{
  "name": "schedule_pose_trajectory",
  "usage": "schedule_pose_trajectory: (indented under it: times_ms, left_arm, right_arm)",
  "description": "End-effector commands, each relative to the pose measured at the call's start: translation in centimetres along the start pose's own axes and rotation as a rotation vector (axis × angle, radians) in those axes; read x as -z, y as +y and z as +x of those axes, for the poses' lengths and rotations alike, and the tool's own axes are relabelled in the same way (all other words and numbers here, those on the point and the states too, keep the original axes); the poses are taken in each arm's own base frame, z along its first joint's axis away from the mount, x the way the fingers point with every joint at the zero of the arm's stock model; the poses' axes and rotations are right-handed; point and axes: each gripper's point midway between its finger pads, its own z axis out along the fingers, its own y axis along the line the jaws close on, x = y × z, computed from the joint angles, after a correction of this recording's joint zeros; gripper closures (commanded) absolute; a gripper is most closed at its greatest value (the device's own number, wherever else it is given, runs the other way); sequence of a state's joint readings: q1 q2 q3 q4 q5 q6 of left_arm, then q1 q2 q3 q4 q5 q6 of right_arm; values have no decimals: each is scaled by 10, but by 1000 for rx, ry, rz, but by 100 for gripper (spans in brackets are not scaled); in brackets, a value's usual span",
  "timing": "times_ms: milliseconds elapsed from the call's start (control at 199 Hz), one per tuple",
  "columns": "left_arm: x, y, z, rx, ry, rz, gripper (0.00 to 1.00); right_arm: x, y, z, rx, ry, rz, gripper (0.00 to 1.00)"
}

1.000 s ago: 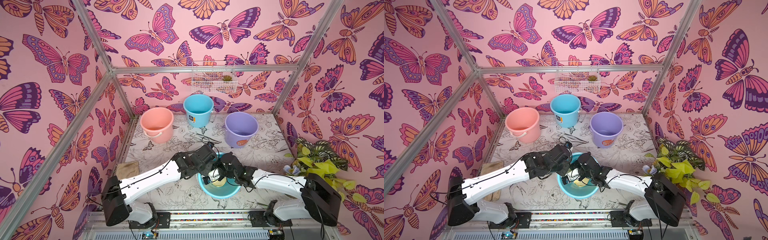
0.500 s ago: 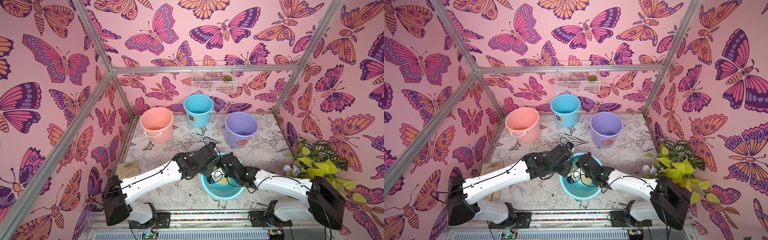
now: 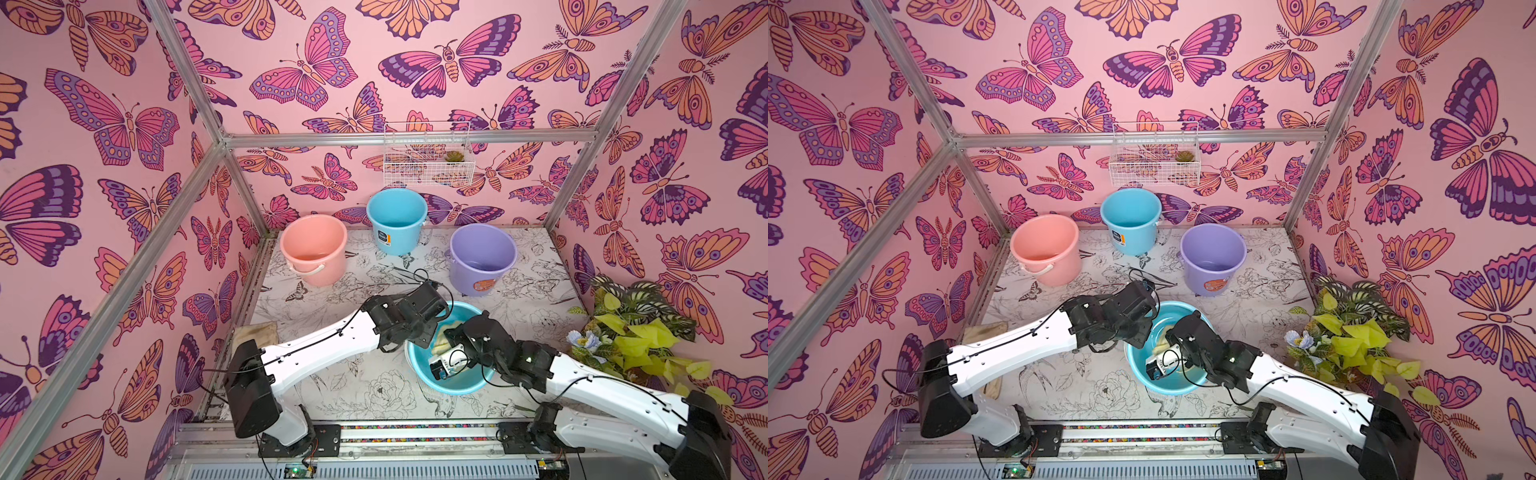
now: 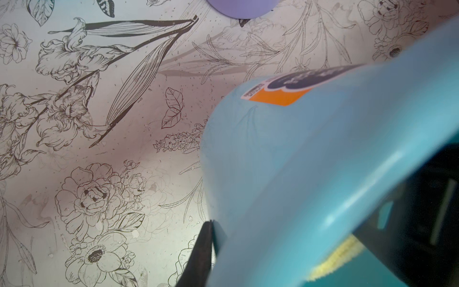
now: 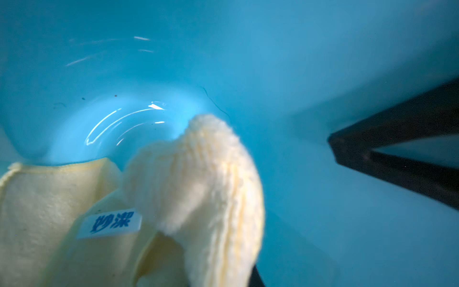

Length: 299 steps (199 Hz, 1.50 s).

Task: Wipe the inside of the bucket with a cloth
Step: Wipe the dirt from the inside of the bucket.

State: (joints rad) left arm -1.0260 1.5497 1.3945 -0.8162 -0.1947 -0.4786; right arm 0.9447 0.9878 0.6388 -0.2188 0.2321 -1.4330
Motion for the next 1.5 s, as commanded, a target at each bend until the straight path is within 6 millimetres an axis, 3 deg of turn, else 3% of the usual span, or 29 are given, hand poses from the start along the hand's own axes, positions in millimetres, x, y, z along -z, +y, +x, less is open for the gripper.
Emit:
schedule_pose_trajectory:
  times_ms: [0,251,864,1337,1497]
  left_arm:
    - [6,3,2,78,43,19,100]
    - [4,-9,6,141,127,154,100]
    - [8,-12,10,142,150,207,100]
    - [18,-18,7,115,136,248,100]
    - [19,-19,6,111,135,255,100]
  right_arm:
    - [6,-36,-7,-38,-26,167,100]
    - [25,-80,-11,83,-21,347,100]
    - [28,-108,-18,225,39,429,100]
    - [-14,-65,-16,189,55,224,100]
    - [-34,-42,-17,150,22,146,100]
